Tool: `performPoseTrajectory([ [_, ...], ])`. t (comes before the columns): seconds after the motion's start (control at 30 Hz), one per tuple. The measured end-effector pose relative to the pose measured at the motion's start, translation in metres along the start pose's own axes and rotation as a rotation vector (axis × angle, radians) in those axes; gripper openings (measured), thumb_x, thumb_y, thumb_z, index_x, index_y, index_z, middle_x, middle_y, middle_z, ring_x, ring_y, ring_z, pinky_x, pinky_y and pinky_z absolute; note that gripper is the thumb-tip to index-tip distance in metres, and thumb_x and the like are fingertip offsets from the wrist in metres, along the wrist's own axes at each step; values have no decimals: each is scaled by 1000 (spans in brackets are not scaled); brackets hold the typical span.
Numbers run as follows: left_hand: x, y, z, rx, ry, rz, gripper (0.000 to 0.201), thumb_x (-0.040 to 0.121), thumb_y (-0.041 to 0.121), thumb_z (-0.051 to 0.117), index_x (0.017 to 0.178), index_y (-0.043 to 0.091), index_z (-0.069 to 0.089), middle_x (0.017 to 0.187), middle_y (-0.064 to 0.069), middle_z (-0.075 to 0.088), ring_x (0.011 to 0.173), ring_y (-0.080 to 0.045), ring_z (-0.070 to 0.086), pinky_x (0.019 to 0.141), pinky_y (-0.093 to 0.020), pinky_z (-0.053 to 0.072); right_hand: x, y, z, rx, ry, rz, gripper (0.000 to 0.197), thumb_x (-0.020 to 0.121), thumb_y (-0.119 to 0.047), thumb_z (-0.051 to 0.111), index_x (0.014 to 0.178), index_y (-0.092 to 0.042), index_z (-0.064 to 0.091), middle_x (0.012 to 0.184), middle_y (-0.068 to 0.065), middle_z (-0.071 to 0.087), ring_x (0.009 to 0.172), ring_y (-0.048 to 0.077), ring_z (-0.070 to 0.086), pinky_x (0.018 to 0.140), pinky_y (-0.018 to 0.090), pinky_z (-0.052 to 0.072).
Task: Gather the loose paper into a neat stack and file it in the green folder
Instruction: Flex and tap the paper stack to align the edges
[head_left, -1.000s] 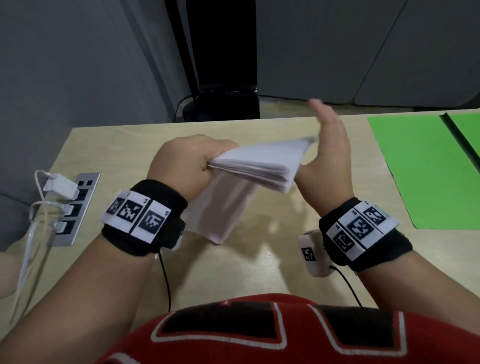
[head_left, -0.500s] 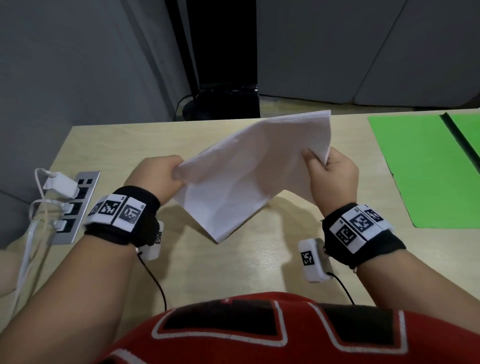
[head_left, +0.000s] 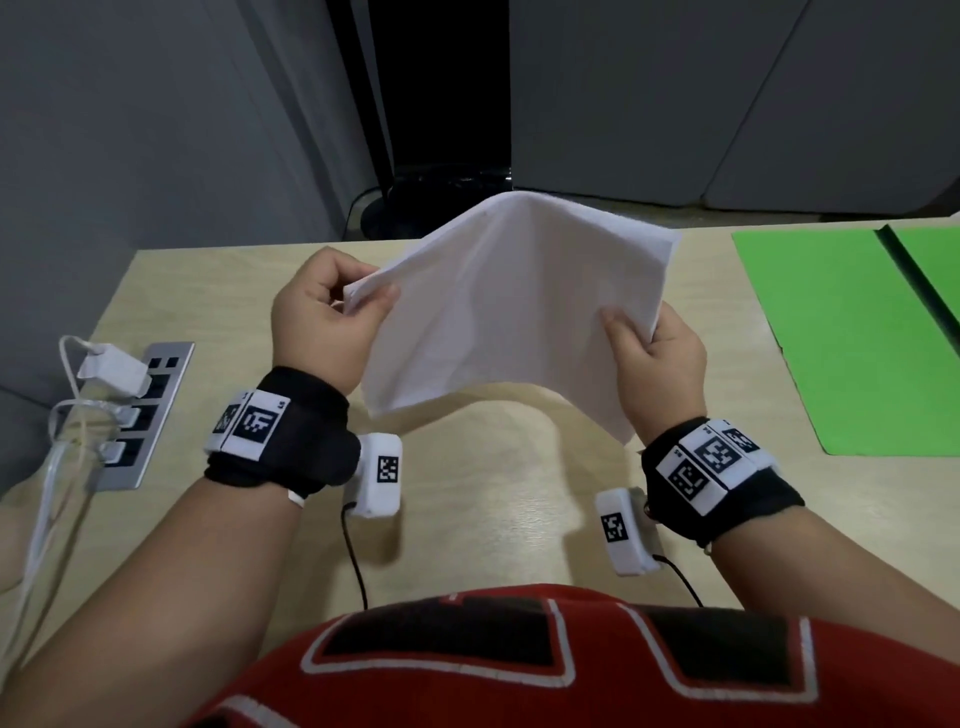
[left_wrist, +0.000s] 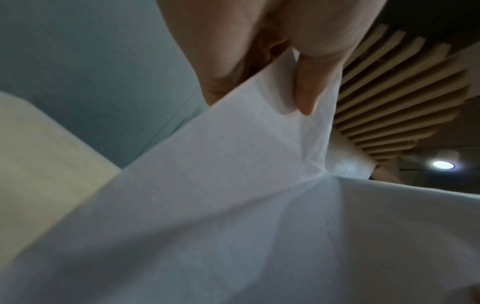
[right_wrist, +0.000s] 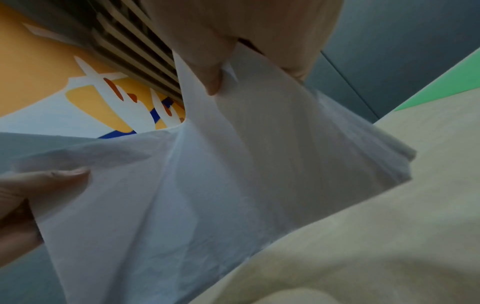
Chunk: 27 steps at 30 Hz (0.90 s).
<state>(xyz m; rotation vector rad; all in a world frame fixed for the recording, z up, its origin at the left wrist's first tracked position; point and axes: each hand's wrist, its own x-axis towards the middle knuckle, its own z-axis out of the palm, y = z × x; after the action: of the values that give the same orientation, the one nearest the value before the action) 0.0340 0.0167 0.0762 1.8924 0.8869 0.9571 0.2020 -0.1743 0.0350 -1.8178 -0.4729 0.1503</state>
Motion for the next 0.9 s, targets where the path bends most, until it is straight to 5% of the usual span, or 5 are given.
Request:
performPoseTrajectory([
  [0.2, -20, -33, 16, 29, -313, -157, 28, 85, 4, 59, 95, 26, 44, 93, 19, 54, 81, 4, 53, 72, -20, 39, -8, 17, 6, -66, -205, 140, 21, 88, -8, 59, 104, -21, 64, 89, -3, 63, 91, 21, 58, 78, 28, 43],
  [0.3, -25, -35, 19, 112, -258, -297, 31, 90, 13, 54, 121, 21, 51, 99, 13, 56, 90, -10, 55, 78, -19, 37, -4, 16, 5, -48, -192, 149, 16, 89, -8, 58, 95, -21, 65, 87, -2, 65, 91, 22, 60, 78, 29, 45],
  [0.57, -24, -30, 16, 79, -96, -209, 38, 84, 16, 65, 121, 10, 57, 103, 3, 61, 95, -11, 57, 70, -13, 42, -7, 12, 5, 79, -56, 153, 12, 82, -21, 70, 94, -17, 67, 89, 2, 70, 87, 20, 67, 79, 34, 54],
  [0.77, -34, -42, 25, 158, -171, -416, 23, 89, 24, 60, 100, 4, 63, 91, -12, 62, 84, -21, 56, 83, -41, 48, -10, 24, 10, -118, -196, 172, 15, 94, -17, 55, 101, -13, 67, 90, 2, 66, 87, 18, 59, 75, 30, 45],
  [0.9, -34, -37, 16, 68, -86, -325, 33, 87, 21, 63, 115, 4, 60, 100, -3, 60, 92, -14, 55, 77, -25, 41, -8, 17, 2, 34, -46, 154, 10, 90, -20, 63, 99, -19, 68, 83, -11, 65, 72, -1, 59, 71, 22, 48],
])
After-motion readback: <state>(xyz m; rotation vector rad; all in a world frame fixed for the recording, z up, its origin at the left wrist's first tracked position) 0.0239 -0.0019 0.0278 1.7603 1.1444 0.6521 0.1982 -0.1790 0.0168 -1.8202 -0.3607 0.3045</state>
